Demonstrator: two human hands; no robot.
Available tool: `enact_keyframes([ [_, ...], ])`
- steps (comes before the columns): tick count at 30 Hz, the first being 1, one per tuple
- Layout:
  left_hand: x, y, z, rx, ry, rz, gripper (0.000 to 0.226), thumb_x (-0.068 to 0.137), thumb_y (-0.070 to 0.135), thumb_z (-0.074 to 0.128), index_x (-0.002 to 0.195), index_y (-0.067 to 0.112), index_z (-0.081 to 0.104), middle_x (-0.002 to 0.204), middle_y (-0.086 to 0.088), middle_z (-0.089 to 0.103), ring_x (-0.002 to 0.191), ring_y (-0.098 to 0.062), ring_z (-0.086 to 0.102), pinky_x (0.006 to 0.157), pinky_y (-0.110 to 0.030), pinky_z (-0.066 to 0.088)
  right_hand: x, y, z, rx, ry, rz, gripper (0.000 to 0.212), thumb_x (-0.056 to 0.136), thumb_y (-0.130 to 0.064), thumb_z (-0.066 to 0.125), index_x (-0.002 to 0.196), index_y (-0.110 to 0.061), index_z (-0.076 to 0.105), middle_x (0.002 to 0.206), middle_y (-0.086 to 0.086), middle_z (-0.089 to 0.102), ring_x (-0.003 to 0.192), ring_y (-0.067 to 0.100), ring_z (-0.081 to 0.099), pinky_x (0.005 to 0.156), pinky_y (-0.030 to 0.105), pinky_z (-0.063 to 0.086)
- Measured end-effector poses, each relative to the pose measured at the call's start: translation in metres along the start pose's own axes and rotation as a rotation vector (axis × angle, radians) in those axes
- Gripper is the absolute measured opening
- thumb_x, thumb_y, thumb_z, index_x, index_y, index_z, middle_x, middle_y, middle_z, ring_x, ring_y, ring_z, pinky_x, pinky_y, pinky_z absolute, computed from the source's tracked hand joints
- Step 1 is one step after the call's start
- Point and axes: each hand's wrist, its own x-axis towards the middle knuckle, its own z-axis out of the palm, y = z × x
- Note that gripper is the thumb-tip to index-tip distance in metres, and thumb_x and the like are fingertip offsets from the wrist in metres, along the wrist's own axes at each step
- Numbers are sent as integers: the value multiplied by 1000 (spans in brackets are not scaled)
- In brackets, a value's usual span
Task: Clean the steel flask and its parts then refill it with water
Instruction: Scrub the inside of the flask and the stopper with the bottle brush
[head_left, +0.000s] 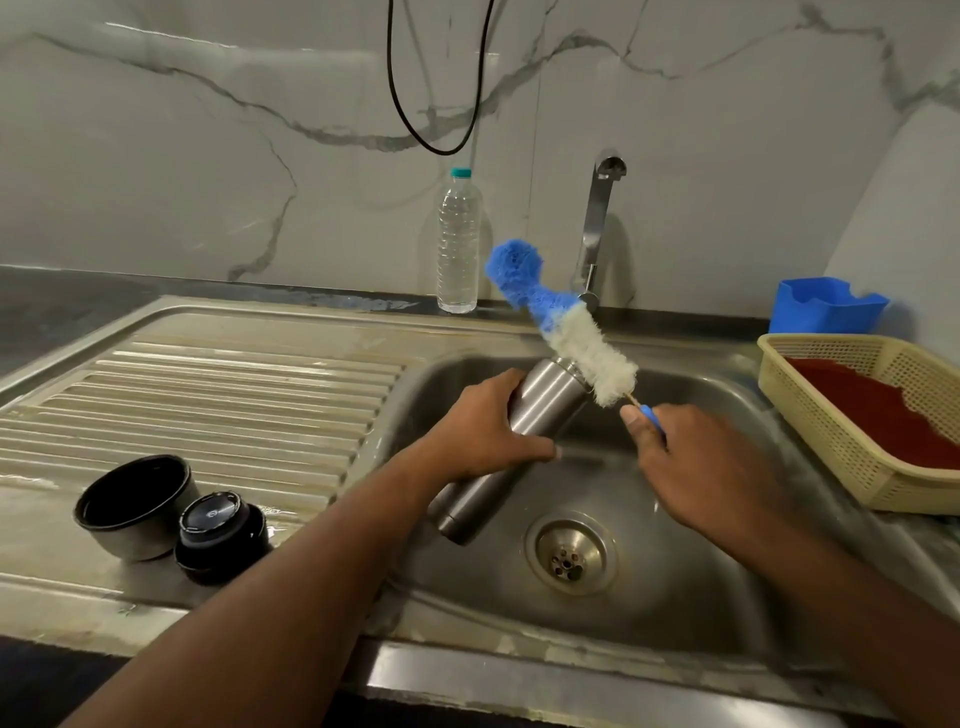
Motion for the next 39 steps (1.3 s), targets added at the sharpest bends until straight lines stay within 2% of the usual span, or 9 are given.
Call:
enact_keyframes([
  [5,0,8,-8,-416,31,-132,50,82,37,86,122,21,61,107,-1,72,94,-18,72,84,-34,62,2,3,-1,96,29,-27,52,103,-59,35,71,-23,52,58,-1,55,56,18,55,57,38,47],
  [8,-2,14,-16,-640,36,-150,27,93,33,75,113,20,63,98,-4,73,83,-16,73,72,-28,59,-2,-2,-1,136,15,-113,50,103,-56,38,68,-23,52,55,0,52,52,18,53,54,41,45],
  [11,-10,23,-25,-897,30,-275,27,97,39,59,104,13,65,80,-6,73,62,-14,69,57,-26,57,-4,-8,1,187,14,-138,49,103,-53,41,66,-23,51,54,-1,51,50,17,52,52,40,43],
  [14,-12,24,-32,-1026,175,-309,28,104,19,44,85,6,59,56,-4,65,44,-9,62,44,-18,50,-4,-5,2,266,20,-179,51,102,-55,40,62,-23,47,51,-3,47,47,13,47,51,36,38],
  [17,-10,20,-39,-1050,323,-259,26,109,9,43,85,10,53,60,-5,65,42,-5,62,42,-19,51,-12,-10,5,283,-59,-310,52,102,-55,41,64,-22,50,53,-2,51,49,14,50,53,42,44],
  [25,-10,23,-38,-1162,205,-438,47,107,49,41,112,8,62,65,-5,71,51,-16,67,47,-25,55,-4,4,2,282,-92,-344,55,97,-64,39,61,-24,48,51,-2,49,47,14,48,53,44,45],
  [32,-3,25,-42,-1357,273,-547,51,102,53,59,131,11,59,80,-15,78,64,-27,77,56,-42,62,3,12,-15,457,41,-257,68,99,-71,35,61,-15,44,53,-4,41,51,19,42,56,45,42],
  [35,0,21,-45,-1443,299,-519,55,98,56,63,129,11,62,108,-18,77,81,-30,78,64,-44,64,0,6,-19,517,43,-403,48,101,-58,38,64,-29,47,57,-8,47,53,10,45,53,33,38],
  [39,-2,12,-41,-1524,258,-541,29,104,30,48,87,10,60,87,-7,63,73,-19,64,61,-31,60,-1,1,-22,435,76,-600,30,101,-47,50,77,-30,54,65,-7,52,56,17,51,52,23,38],
])
